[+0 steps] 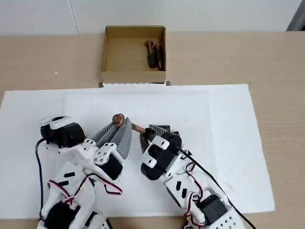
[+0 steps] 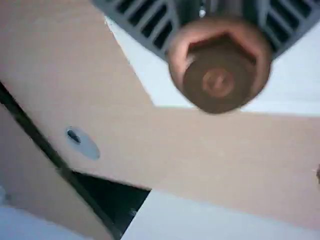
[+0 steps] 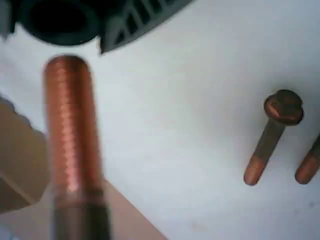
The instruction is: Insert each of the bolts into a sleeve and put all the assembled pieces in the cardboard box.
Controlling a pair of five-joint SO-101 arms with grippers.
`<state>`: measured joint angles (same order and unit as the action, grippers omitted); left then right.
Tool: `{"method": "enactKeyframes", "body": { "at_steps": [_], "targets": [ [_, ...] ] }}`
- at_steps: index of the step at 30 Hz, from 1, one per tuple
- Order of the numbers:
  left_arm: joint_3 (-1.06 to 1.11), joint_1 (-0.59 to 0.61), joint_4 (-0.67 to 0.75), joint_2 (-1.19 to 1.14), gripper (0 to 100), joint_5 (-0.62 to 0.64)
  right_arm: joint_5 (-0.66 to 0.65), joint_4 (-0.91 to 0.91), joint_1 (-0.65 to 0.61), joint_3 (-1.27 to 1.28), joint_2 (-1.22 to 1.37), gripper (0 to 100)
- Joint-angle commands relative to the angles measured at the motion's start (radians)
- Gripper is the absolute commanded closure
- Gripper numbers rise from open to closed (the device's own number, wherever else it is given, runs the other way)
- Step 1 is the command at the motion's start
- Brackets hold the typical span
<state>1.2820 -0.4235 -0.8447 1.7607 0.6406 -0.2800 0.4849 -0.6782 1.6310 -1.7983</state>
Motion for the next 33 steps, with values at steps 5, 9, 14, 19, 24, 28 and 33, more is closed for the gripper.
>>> {"method": "enactKeyframes", "body": {
  "at_steps": [5, 9, 14, 19, 24, 28, 33],
  "targets": [
    [0.028, -0.063, 0.008, 0.009, 99, 0.000, -0.011, -0.027, -0.010, -0.020, -0.016, 99.6],
    [0.047, -0.081, 0.041, 0.009, 99, 0.000, -0.011, -0.027, -0.010, -0.028, -0.016, 99.6],
    [0.094, -0.083, 0.120, 0.009, 99, -0.003, -0.011, -0.027, -0.010, -0.028, -0.016, 99.6],
    [0.094, -0.055, 0.164, 0.009, 99, -0.060, -0.089, -0.027, -0.010, -0.028, -0.016, 99.6],
    [0.090, -0.044, 0.164, 0.009, 99, -0.066, -0.091, -0.027, -0.008, -0.028, -0.016, 99.6],
    [0.090, -0.044, 0.163, 0.009, 99, -0.066, -0.092, -0.027, -0.005, -0.026, -0.016, 99.6],
    [0.094, -0.049, 0.158, 0.008, 99, -0.066, -0.094, -0.027, -0.008, -0.028, -0.016, 99.6]
  ]
}}
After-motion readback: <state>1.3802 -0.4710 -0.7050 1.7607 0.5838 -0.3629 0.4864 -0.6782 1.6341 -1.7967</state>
